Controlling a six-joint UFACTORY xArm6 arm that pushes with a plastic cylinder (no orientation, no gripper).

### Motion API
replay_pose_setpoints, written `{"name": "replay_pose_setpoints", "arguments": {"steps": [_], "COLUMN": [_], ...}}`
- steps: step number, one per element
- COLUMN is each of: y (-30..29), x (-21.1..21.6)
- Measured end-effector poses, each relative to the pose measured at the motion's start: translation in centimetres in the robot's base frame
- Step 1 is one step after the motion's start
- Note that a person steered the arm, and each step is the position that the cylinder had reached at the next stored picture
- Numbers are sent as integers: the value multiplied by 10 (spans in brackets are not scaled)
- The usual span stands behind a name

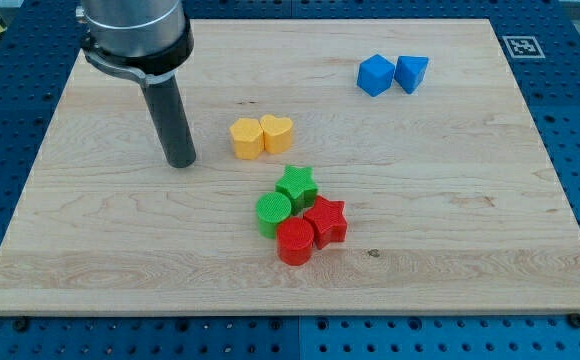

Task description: Go to the right side of the heart

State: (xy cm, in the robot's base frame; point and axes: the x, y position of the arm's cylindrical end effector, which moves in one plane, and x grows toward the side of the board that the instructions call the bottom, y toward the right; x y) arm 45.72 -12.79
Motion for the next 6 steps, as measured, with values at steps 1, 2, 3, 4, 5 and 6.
{"name": "replay_pose_setpoints", "arguments": {"steps": [1, 2, 3, 4, 5, 6], "y": [5, 7, 17, 39, 72, 113], "x": [8, 8, 8, 8, 8, 7]}}
